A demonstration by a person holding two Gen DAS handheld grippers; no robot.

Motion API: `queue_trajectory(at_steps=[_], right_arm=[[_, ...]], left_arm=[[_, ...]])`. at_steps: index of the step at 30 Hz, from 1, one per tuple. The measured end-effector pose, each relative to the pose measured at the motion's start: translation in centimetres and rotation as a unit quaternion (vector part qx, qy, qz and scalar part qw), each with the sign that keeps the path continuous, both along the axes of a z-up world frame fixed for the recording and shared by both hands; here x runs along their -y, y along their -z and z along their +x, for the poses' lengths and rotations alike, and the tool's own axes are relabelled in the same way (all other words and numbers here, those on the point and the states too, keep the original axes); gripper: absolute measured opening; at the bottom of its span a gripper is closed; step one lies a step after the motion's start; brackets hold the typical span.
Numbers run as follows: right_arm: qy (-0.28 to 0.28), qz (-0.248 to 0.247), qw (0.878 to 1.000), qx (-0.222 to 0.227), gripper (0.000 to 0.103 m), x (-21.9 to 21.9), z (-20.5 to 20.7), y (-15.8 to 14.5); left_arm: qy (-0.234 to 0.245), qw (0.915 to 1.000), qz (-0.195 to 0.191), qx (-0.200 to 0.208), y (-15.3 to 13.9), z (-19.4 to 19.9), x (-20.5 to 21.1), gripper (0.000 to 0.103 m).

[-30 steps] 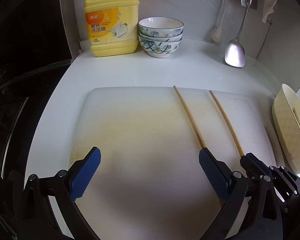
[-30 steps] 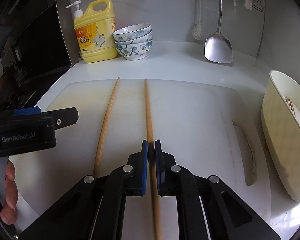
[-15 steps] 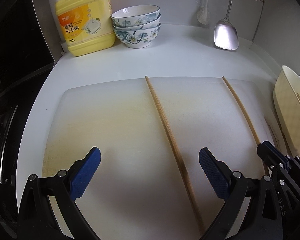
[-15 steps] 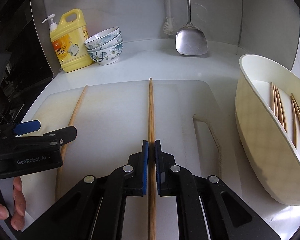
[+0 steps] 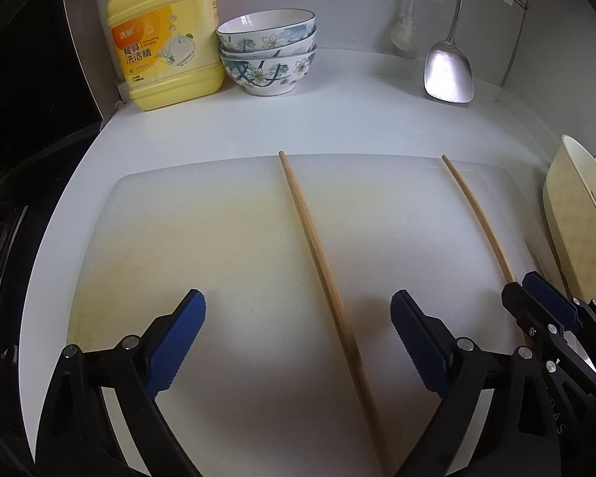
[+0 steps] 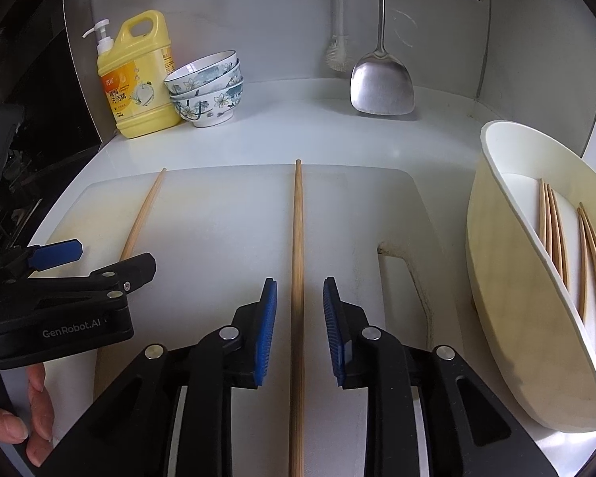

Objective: Organize utensils
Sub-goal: 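Close the right gripper on one chopstick while the left gripper grasps the other, then lift and carry both held chopsticks over the basin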

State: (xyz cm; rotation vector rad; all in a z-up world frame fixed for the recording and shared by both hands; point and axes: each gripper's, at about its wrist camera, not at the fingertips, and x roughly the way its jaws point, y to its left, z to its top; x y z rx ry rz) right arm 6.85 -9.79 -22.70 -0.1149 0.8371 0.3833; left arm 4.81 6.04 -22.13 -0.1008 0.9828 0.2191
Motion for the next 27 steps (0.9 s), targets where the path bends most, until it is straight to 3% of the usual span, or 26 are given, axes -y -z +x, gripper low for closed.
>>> queue_trajectory(at_steps=[4,7,9,11,14,22,27], right_arm=[[0.002,-0.003,1.0,0.003,0.022,-0.2,0.0,0.1],[0.002,-0.006,1.0,0.005,0.01,-0.5,-0.1,0.2],[0.003,-0.01,1.0,0.007,0.006,-0.6,-0.1,0.2],[0.006,-0.011,1.0,0.008,0.006,-0.7,-0.2,0.2],[0.011,-0.009,1.0,0.007,0.006,-0.7,-0.1,0.2],[0.024,0.023,0.999,-0.013,0.006,-0.8,-0.7,-0.1],[0.024,0.029,0.999,-0.022,0.006,-1.8,-2.4,-1.0]], left_arm=[[0.013,0.9999,0.001,0.007,-0.3,-0.3,0.8,0.07],[0.017,0.9998,0.002,0.012,-0.6,-0.3,0.9,0.051],[0.019,0.9997,0.004,0.013,-0.8,-0.4,0.9,0.026],[0.024,0.9996,0.001,0.013,-0.8,-0.3,0.8,0.012],[0.028,0.9995,-0.005,0.014,-0.8,-0.4,0.6,0.007],[0.047,0.9979,-0.044,0.006,-1.2,-1.6,-0.6,0.007],[0.066,0.997,-0.04,0.003,-2.3,-2.9,-1.4,0.007]])
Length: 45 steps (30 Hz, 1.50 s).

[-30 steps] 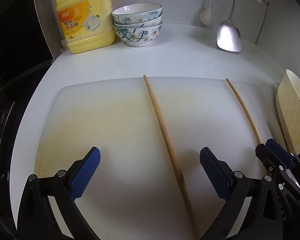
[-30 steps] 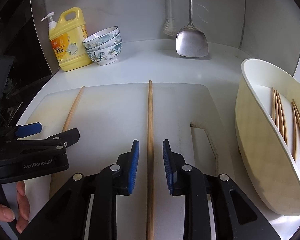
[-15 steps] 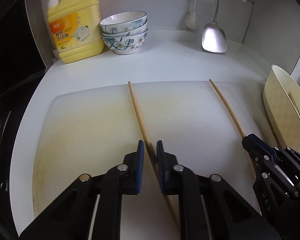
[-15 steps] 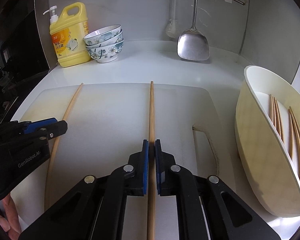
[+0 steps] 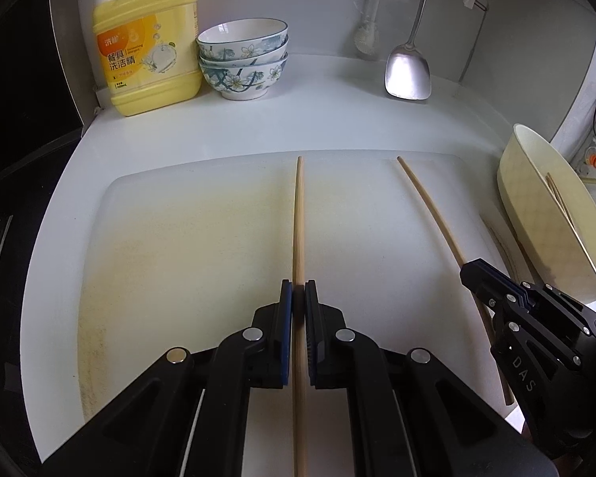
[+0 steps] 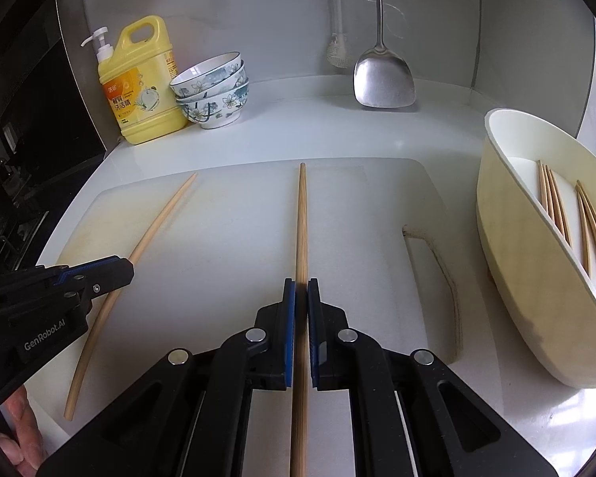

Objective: Organize utensils
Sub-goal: 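Lift and carry both held chopsticks over the basin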

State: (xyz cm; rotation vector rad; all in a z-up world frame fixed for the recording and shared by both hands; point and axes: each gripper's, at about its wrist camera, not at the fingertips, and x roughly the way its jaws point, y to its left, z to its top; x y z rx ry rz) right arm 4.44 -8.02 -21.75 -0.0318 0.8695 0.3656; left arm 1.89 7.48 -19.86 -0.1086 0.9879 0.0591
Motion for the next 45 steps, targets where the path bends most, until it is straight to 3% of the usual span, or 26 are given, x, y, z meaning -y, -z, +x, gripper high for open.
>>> queue_trajectory(at_steps=[7,13,18,23,28,34,37,45], right_arm=[[0.005,0.005,1.0,-0.014,0.006,-0.9,-2.9,-3.9],[0.055,0.027,0.998,0.002,0.006,1.2,-5.1,-9.5],[0.109,0.02,0.993,0.035,0.006,5.2,-6.4,-13.9],[0.158,0.009,0.986,0.058,0.006,10.9,-6.7,-16.3],[0.187,0.022,0.98,0.071,0.006,17.4,-5.7,-16.9],[0.198,0.047,0.976,0.071,0.006,24.1,-2.7,-16.6],[0.197,0.054,0.977,0.061,0.006,25.7,-1.0,-16.0],[0.208,0.056,0.976,0.032,0.006,26.4,2.1,-13.6]], left_arm=[[0.049,0.9983,0.029,-0.007,-3.3,-2.2,-1.2,0.007],[0.094,0.995,0.029,0.011,-7.6,-3.3,-0.7,0.007],[0.144,0.9888,0.01,0.04,-11.2,-2.9,2.7,0.007],[0.188,0.9794,-0.009,0.074,-14.4,-1.3,8.1,0.007],[0.22,0.9713,-0.011,0.09,-15.7,0.9,14.9,0.007],[0.234,0.9698,-0.015,0.068,-15.3,4.1,22.2,0.007],[0.237,0.9698,-0.025,0.05,-14.7,5.7,24.5,0.007],[0.243,0.9699,-0.01,0.018,-12.2,9.7,27.0,0.007]])
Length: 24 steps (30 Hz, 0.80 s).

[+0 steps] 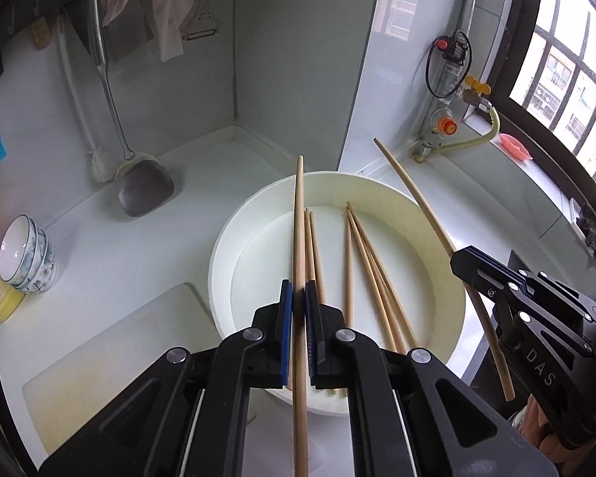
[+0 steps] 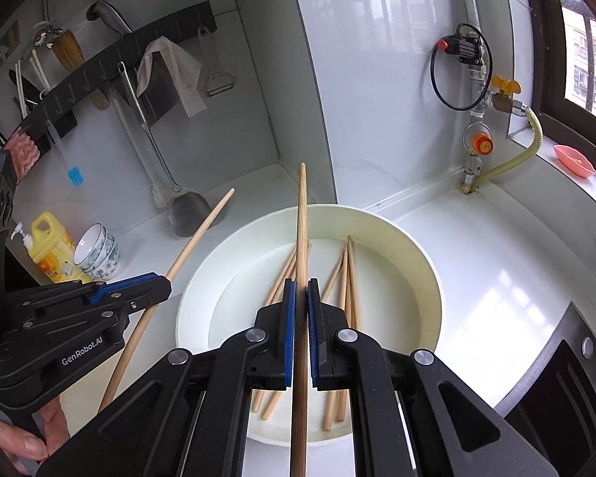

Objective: Organize utensils
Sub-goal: 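Lift and carry both held chopsticks over the basin, then open the left gripper into the basin while the right gripper opens too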

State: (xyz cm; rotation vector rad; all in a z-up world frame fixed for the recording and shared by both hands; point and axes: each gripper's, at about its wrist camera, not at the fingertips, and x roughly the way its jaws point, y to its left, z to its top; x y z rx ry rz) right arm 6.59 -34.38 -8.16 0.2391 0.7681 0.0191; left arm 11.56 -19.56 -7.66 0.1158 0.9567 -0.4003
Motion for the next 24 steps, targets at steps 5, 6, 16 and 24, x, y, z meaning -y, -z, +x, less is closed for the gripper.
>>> queue_trajectory(at_steps=[5,6,16,24], right_arm=[[0.006,-0.002,1.0,-0.019,0.006,0.0,1.6,1.1],[0.009,0.001,1.0,-0.025,0.006,0.2,1.9,1.5],[0.024,0.003,0.998,-0.05,0.006,0.4,4.0,3.4],[0.041,-0.002,0.998,-0.054,0.021,0.9,4.0,3.2]], left_arm=[[-0.002,0.9997,0.004,-0.022,1.7,2.1,0.6,0.007],[-0.001,0.9997,0.007,-0.024,2.0,2.5,0.7,0.007],[0.008,0.9993,0.02,-0.032,3.7,4.4,1.9,0.007],[-0.021,0.9993,0.025,-0.016,3.0,4.8,0.5,0.082]])
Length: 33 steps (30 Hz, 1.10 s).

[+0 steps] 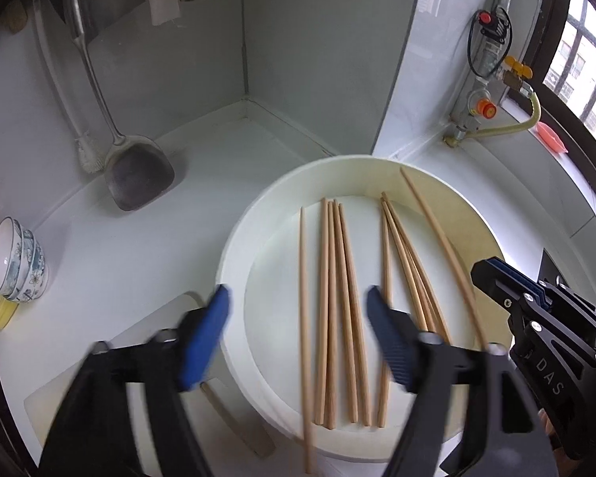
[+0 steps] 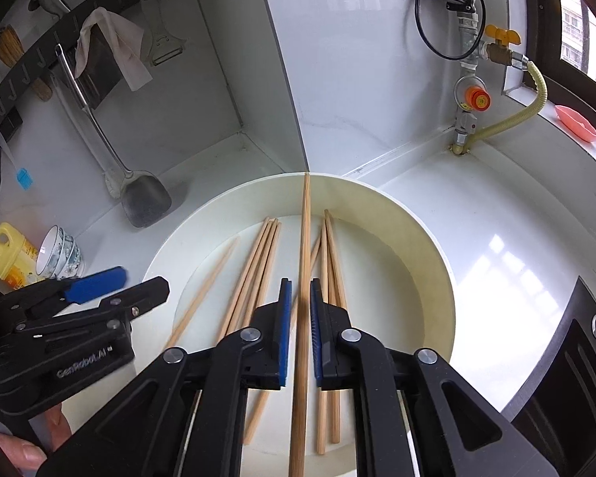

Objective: Organize utensils

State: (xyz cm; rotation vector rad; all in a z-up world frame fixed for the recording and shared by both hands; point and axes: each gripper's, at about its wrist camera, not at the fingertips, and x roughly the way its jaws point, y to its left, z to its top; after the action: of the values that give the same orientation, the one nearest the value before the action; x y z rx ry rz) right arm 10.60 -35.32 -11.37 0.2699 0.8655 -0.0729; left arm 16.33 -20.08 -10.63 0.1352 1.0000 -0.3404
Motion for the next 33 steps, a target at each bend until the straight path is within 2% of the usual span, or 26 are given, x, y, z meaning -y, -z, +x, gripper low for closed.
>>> queue_trajectory(at_steps=[2,4,6,8,12,22,28,33], right_arm=[[0.005,-0.004,1.0,0.004,0.031,0.1,-0.5,-0.5],[0.008,-0.005,1.0,0.003,0.034,0.1,-1.0,-1.0],[0.012,-0.005,1.0,0.005,0.043,0.1,-1.6,-1.4],[0.013,-0.002,1.0,0.006,0.048,0.1,-2.3,-1.9],[0.013,0.003,1.0,0.001,0.052,-0.2,-3.4,-2.4],[0.024,0.011,1.0,-0.006,0.059,-1.0,-5.4,-3.4],[0.023,0.008,1.0,-0.013,0.065,-1.5,-6.3,-4.5],[0.021,0.0,1.0,-0.012,0.066,-2.0,-7.1,-6.0]], left_arm=[[-0.006,0.9999,-0.001,0.013,-0.7,-0.2,-0.5,0.082],[-0.008,0.9999,0.01,0.01,-1.0,-0.2,-0.6,0.085],[-0.011,0.9998,0.012,0.007,-1.3,-0.4,-1.0,0.089],[-0.015,0.9998,0.012,0.005,-1.6,-0.8,-1.4,0.092],[-0.02,0.9995,0.026,-0.001,-2.1,-1.6,-1.9,0.096],[-0.033,0.9979,0.055,-0.002,-3.5,-3.4,-3.5,0.097],[-0.04,0.9981,0.046,0.008,-4.8,-4.3,-4.2,0.097],[-0.042,0.9981,0.04,0.02,-6.3,-5.0,-4.6,0.097]])
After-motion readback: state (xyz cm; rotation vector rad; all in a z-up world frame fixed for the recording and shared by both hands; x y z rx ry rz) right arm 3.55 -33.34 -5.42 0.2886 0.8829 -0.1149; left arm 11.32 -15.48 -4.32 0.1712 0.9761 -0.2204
